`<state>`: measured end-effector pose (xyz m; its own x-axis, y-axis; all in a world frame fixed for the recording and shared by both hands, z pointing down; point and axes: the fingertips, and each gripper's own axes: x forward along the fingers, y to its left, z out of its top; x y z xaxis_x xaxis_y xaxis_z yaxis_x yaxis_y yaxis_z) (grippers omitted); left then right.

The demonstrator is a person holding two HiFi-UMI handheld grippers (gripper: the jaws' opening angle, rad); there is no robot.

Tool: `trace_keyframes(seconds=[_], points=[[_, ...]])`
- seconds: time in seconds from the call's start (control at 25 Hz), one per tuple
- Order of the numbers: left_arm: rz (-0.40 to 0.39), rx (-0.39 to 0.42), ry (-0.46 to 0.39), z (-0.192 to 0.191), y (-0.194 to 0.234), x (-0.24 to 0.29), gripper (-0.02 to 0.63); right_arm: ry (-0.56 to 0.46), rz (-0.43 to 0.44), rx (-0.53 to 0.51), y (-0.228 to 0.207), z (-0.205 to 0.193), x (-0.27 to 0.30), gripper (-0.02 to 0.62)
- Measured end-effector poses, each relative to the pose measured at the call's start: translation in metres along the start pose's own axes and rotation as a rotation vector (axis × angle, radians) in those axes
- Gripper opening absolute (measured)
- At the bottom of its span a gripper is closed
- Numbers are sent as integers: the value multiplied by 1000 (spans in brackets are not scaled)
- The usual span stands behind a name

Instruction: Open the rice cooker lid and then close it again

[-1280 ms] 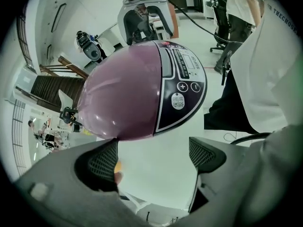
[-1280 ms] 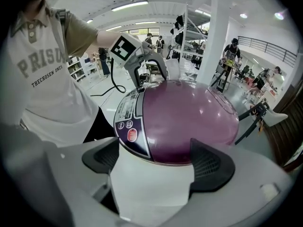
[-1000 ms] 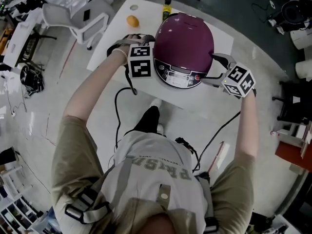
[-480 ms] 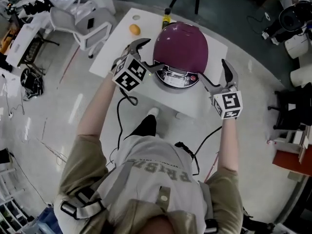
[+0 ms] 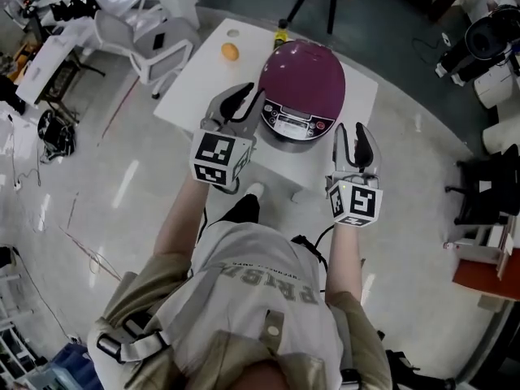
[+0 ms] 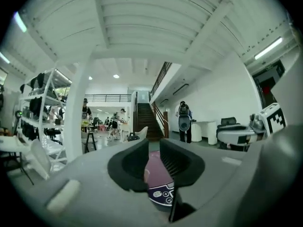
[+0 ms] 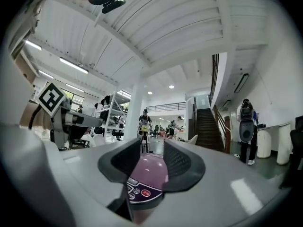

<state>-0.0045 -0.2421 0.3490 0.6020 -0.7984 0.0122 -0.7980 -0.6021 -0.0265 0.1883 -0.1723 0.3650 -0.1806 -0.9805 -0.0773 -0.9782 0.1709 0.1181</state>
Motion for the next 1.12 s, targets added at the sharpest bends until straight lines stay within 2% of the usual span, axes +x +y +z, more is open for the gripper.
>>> trace_keyframes(seconds=[0.08,0.2,0.28,0.36,0.68,1.12], points=[[22,-28,-19,-1,-5,-9,66,-13,-14,-21,7,4,-7,129],[82,-3,-24,-6,-5,-20,38,-30,-37,-57,16,11,-15,63],[139,3,-40,-5,0,-29,8,-36,-49,-61,19,14,-20,44],[178,5,-66,-2,2,-38,8,-45,-59,-58,20,17,-24,4],[209,44,-120,12,-10,-55,6,-88,-82,-24,20,26,-38,0],[205,107,-149,22,-17,-57,6,-137,-95,-80,25,42,-39,0]])
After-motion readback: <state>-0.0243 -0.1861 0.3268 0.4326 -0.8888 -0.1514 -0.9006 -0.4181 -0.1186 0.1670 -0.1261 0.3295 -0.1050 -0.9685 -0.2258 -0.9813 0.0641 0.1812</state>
